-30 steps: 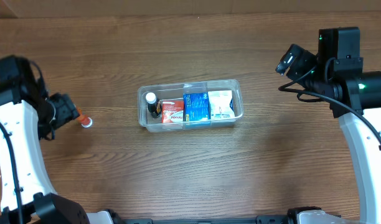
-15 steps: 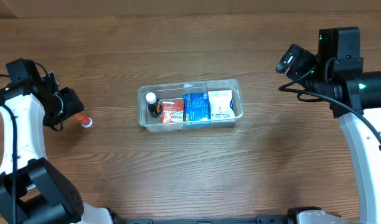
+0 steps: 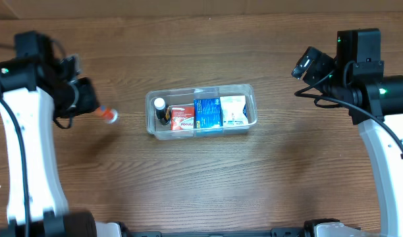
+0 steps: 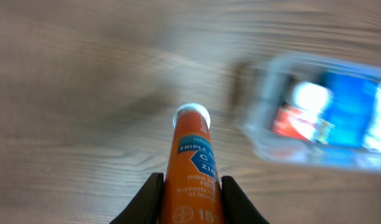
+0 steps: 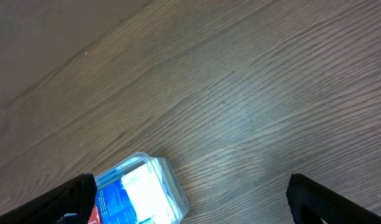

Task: Pack container

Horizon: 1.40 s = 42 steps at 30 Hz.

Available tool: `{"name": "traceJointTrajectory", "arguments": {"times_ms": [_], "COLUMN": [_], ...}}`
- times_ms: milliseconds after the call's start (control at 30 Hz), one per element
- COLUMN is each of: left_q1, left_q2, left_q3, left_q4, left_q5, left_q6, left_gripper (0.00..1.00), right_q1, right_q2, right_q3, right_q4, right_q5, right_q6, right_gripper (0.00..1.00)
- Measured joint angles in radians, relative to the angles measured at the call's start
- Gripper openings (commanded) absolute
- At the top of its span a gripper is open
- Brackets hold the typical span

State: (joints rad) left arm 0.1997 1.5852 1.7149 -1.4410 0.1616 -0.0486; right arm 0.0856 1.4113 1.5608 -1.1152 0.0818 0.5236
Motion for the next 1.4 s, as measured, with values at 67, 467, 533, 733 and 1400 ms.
{"name": "traceJointTrajectory", "arguments": {"times_ms": [67, 467, 533, 733, 1400], "left_q1": [-0.136, -0.462, -0.462, -0.462, -0.416], "left_q2": [-0.096, -0.115, -0.103, 0.035, -0.395], "left_q3": [0.035, -0.335, -0.351, -0.352, -0.012], "left_q4": [-0.019, 0.343, 0.365, 0.387, 0.004], "left_q5": [-0.002, -0.076, -0.086, -0.133, -0.335], "left_q6": [0.001, -0.053, -0.053, -0.053, -0.230], "left_gripper": [0.11, 0.13, 0.14, 0.17, 1.00], "right_q1": [0.000, 0.000, 0.000, 0.000, 0.000], "right_q2": [0.000, 0.000, 0.000, 0.000, 0.000], "right_q3": [0.000, 0.000, 0.000, 0.000, 0.000], "right_q4": [0.000, 0.001, 0.000, 0.000, 0.000], "right_q5": [0.000, 0.000, 0.000, 0.000, 0.000], "right_q6": [0.000, 0.000, 0.000, 0.000, 0.000], "right_gripper": [1.00, 1.00, 1.00, 1.00, 1.00]}}
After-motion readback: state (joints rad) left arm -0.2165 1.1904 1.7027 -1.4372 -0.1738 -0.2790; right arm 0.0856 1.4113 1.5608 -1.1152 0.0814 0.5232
